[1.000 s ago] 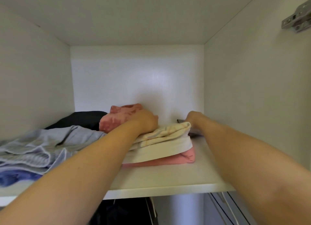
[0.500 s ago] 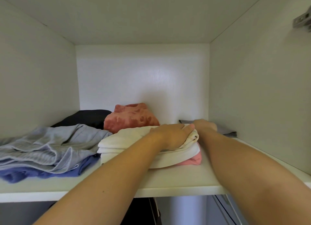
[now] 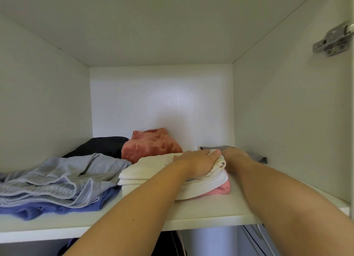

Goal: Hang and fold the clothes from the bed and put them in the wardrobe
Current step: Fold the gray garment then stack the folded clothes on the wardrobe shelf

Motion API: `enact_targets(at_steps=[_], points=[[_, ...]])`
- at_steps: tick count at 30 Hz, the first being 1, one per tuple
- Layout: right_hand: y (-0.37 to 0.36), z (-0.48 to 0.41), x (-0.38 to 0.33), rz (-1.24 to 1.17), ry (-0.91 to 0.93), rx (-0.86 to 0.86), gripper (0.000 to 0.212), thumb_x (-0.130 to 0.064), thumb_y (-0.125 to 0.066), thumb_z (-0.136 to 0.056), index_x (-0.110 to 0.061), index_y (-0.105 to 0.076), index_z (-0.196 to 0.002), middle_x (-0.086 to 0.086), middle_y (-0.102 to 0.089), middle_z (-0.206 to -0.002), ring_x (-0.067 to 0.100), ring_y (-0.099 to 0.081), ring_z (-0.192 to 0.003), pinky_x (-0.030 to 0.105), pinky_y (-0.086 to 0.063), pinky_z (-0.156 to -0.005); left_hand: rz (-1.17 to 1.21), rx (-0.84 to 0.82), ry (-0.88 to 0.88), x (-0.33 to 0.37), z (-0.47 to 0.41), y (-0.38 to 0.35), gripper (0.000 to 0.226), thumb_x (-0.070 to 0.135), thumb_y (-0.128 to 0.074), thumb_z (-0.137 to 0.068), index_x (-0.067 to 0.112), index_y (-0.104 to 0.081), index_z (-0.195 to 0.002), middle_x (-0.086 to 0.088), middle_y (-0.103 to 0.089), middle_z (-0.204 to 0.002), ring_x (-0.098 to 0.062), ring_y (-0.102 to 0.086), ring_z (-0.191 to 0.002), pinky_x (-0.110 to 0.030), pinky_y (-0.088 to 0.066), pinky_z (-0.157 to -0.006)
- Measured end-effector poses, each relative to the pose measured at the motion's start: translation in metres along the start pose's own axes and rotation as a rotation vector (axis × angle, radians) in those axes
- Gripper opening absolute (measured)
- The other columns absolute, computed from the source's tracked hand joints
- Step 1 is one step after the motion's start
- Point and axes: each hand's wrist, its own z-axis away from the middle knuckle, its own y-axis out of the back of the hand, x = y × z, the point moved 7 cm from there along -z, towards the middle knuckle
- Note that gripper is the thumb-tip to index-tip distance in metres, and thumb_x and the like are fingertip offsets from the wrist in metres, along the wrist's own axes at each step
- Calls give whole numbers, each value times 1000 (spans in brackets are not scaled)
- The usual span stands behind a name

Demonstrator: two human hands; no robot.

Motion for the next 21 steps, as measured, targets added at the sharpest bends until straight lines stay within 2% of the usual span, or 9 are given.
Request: enact_targets(at_steps=[3,5,7,10,13,14,17,19,21], points=[[21,5,8,-162,-106,28,27,-19,-54,-94,-16,-66,-119,7,-67,-122,27,-65,-100,36,-51,-80,91,-71,-19,1,-4,0,66,66,-10,-102,32,-60,-129,-6,-59,-140,-29,-50,-133,-49,-27,-118],[42,11,13,-281,-149,91,23,-9,-56,-92,-6,-68,-111,16,-69,-118,34,-67,-92,38,-52,-74,164,-104,7,0,-5,6,70,61,-10,-105,21,-56,-138,-11,-55,-145,-30,-47,-137,-43,-23,-121],[70,15,20,-386,-172,164,19,-3,-57,-92,1,-69,-106,20,-71,-113,36,-70,-99,38,-55,-76,175,-30,112,-10,-11,22,71,60,-16,-106,14,-48,-148,-10,-52,-149,-28,-46,-139,-34,-28,-114],[109,22,32,-715,-190,208,19,4,-53,-95,3,-61,-79,25,-70,-82,41,-72,-81,39,-62,-60,69,191,116,-17,-25,53,64,49,-51,-102,12,-36,-152,-10,-50,-149,-29,-50,-133,-32,-39,-99],[146,42,30,-915,-165,178,15,0,-48,-101,8,-60,-103,35,-61,-117,54,-63,-105,58,-56,-89,37,330,46,-10,-40,75,92,36,-80,-85,14,-25,-156,-8,-36,-157,-31,-41,-139,-39,-43,-107],[161,49,27,-906,-129,195,18,-1,-46,-101,8,-60,-109,35,-58,-122,56,-62,-106,59,-55,-90,-9,358,20,-7,-45,80,105,34,-85,-79,15,-18,-158,-6,-26,-163,-32,-32,-145,-43,-41,-111],[196,72,8,-782,-5,271,26,2,-39,-95,8,-61,-108,31,-58,-111,51,-66,-92,58,-60,-78,-186,442,-27,-6,-57,97,131,33,-92,-69,24,0,-162,1,0,-170,-29,-5,-156,-55,-25,-120],[212,77,0,-683,91,332,29,3,-39,-91,5,-63,-106,24,-62,-104,43,-67,-92,50,-62,-76,-191,495,-59,-12,-62,109,127,36,-94,-65,26,-9,-160,-3,-24,-165,-30,-20,-152,-57,-19,-121],[224,81,-2,-543,151,435,22,0,-42,-90,0,-63,-98,15,-62,-98,35,-63,-92,34,-50,-72,-108,503,-118,-22,-62,124,94,36,-93,-66,25,-38,-141,-4,-57,-133,-33,-52,-127,-50,-38,-109]])
